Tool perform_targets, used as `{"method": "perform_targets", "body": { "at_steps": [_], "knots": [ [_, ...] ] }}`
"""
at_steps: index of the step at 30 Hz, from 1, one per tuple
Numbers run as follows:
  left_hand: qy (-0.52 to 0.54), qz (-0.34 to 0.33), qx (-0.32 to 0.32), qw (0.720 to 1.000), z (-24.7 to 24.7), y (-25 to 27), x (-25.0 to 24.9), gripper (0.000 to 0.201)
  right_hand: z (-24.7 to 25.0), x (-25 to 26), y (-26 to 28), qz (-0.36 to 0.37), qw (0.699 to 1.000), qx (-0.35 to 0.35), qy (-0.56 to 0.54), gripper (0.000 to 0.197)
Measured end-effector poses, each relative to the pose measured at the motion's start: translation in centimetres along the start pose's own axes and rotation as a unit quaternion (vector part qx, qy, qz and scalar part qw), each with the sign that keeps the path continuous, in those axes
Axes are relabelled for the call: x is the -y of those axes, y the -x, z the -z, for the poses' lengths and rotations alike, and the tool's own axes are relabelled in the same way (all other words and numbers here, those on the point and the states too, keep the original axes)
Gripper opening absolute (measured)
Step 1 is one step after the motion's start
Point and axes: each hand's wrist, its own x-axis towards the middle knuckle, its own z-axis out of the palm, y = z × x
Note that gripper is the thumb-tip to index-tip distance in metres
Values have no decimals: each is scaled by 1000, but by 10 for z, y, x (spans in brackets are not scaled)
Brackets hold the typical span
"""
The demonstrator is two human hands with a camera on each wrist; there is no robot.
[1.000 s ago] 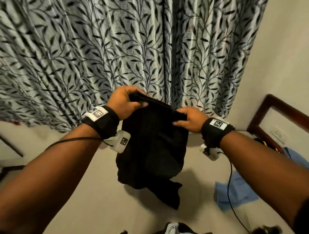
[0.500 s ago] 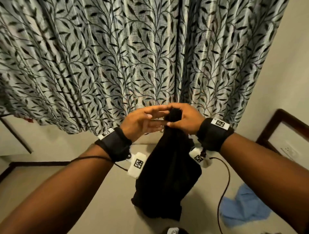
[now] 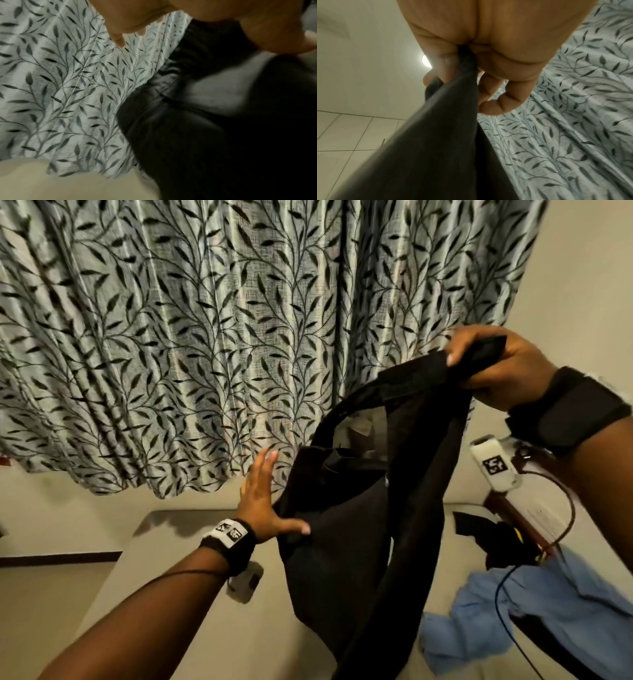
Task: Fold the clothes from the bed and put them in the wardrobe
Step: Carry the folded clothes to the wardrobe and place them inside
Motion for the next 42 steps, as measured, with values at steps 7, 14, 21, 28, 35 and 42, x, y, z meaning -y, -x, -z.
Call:
{"method": "perform_targets", "body": {
  "at_steps": [7,14,21,28,35,42],
  "knots": [
    [132,64,251,957,-31,-29,-14,20,32,5,30,-45,985,-60,158,48],
    [65,64,296,951,-68,-21,-14,30,39,16,59,-85,961,-70,253,54],
    [79,3,295,952,-91,-42,-71,82,15,46,52,-41,969,-30,241,57],
    [165,46,290,942,-137,-11,-77,18,38,74,72,-47,948,-97,299,73],
    [-3,-107,62,992,-22,-82,-56,63,73,59,108,-388,743,60,543,51],
    [-323,-408,125,845,109,-154,-60,59,70,8,120,-456,745,109,474,33]
  ]
}}
